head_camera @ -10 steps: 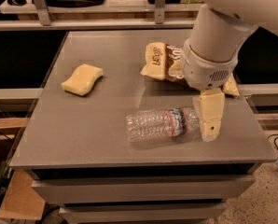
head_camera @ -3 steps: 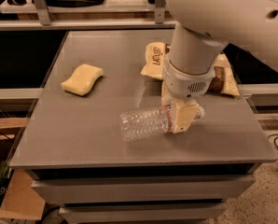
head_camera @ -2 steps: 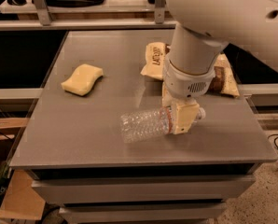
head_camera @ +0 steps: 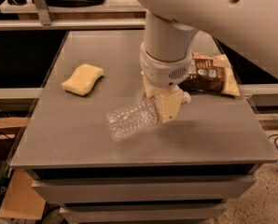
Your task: Move water bottle near sponge
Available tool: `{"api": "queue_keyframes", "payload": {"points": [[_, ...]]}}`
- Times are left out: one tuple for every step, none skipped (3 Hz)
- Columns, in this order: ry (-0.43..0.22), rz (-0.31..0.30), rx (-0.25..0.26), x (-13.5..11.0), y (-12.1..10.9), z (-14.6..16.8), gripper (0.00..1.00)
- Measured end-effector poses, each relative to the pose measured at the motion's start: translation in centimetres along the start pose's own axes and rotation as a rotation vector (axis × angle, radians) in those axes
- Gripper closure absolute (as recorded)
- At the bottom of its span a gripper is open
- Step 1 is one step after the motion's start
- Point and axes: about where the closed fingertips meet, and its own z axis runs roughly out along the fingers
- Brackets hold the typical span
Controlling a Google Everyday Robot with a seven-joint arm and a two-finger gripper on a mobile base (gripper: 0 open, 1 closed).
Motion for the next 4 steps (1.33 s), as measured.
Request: {"api": "queue_keyframes", "payload": {"points": [[0.071, -0.154, 0.015, -2.7, -3.2, -1.2, 1.00], [0.085, -0.289, 0.024, -5.0, -7.5, -1.4, 1.00], [0.074, -0.296, 0.053, -5.6, -8.2, -1.7, 1.00], [0.075, -0.306, 0.072, -5.9, -8.8, -1.8, 1.00]]}}
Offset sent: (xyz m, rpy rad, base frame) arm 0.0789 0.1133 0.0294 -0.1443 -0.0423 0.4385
